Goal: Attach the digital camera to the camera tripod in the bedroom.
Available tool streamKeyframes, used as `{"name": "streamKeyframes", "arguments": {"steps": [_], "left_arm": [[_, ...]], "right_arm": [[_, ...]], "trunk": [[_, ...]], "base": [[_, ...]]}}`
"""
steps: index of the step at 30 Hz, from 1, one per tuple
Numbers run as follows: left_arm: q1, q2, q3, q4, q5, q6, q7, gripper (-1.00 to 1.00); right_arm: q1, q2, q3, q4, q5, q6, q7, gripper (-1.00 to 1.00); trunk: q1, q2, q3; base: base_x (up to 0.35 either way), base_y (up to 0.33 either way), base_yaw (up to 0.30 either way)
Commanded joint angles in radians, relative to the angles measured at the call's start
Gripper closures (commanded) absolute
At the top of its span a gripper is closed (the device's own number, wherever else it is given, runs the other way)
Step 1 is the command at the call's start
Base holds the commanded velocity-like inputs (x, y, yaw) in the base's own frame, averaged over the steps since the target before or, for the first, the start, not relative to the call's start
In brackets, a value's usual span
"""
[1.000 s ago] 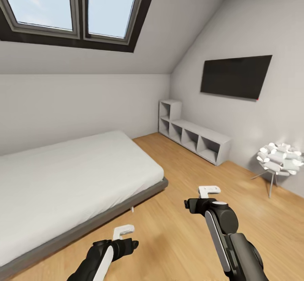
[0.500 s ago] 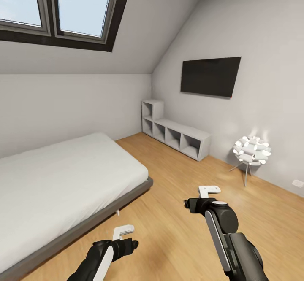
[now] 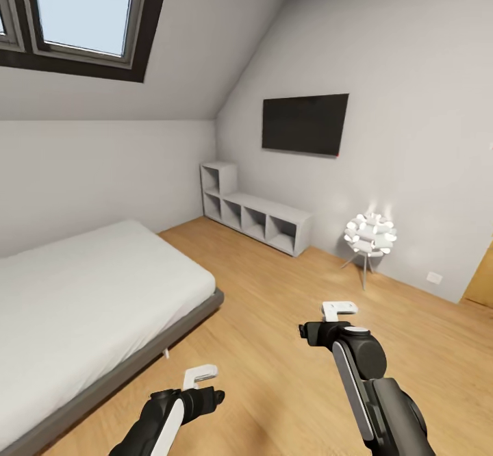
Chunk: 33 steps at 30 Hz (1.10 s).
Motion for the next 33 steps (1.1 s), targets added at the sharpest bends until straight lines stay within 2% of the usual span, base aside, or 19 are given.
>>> {"name": "streamKeyframes", "arguments": {"steps": [1, 33], "left_arm": [[0.000, 0.000, -0.001, -0.002, 0.008, 0.005, 0.006, -1.00], [0.000, 0.002, -0.001, -0.002, 0.009, 0.004, 0.006, -1.00]], "right_arm": [[-0.001, 0.000, 0.001, 0.000, -0.004, 0.004, -0.006, -1.00], [0.001, 0.000, 0.003, 0.000, -0.002, 0.004, -0.006, -1.00]], "trunk": [[0.000, -0.001, -0.001], [0.000, -0.001, -0.001]], "base": [[0.000, 0.000, -0.280], [0.000, 0.000, -0.280]]}}
